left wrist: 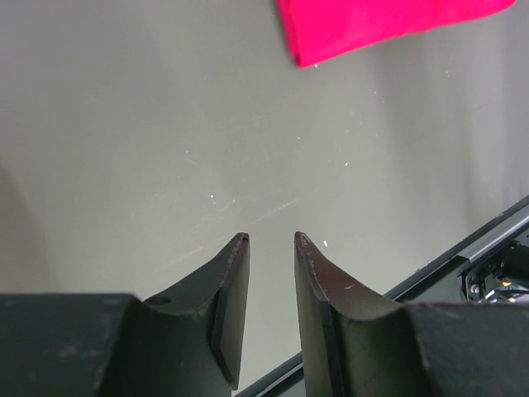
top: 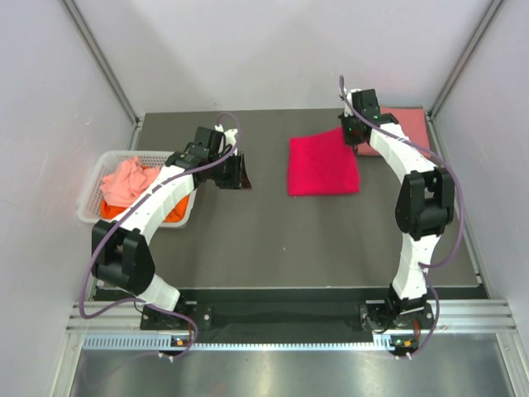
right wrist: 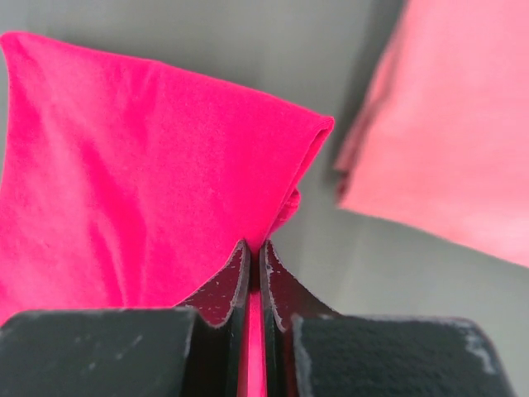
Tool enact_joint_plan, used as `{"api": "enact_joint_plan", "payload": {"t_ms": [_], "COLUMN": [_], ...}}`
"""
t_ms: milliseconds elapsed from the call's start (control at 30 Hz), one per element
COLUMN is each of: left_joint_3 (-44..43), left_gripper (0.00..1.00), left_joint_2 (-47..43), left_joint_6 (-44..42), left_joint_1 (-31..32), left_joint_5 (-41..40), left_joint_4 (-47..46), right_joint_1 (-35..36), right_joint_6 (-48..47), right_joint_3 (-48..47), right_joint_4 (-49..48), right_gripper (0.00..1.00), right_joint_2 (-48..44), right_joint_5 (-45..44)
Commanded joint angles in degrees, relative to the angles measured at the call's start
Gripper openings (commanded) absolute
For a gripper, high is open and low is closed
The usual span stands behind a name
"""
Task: Fold and stack the t-shirts
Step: Neatly place the folded tshirt to the corner
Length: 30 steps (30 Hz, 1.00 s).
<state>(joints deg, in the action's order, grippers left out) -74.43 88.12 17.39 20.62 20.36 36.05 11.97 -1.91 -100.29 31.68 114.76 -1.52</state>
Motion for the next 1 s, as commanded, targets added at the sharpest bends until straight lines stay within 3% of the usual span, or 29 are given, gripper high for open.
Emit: {"api": "enact_joint_plan", "payload": {"t_ms": [0, 400, 967], "left_joint_3": [0.3, 0.7, 1.0], "left_gripper": [0.34, 0.33, 0.33], "left_joint_2": [-2.2, -1.4, -1.0], "left_joint_6": [-1.0, -0.3, -0.4], "left_joint_1": [-0.1, -0.1, -0.1], "left_joint_5": [-0.1, 3.0, 2.1], "left_joint_4": [-2.0, -2.6, -2.7], "right_joint_1": [-0.3, -3.0, -8.5], "right_joint_6": [-4.4, -6.4, -7.9], "right_joint_3": [-5.5, -13.2, -20.6], "right_joint_4": [0.7, 2.7, 3.3], "right_gripper": [0.00, 0.00, 0.00], "right_joint_2": [-3.7, -5.0, -3.8], "right_joint_5": [-7.2, -9.2, -5.3]}}
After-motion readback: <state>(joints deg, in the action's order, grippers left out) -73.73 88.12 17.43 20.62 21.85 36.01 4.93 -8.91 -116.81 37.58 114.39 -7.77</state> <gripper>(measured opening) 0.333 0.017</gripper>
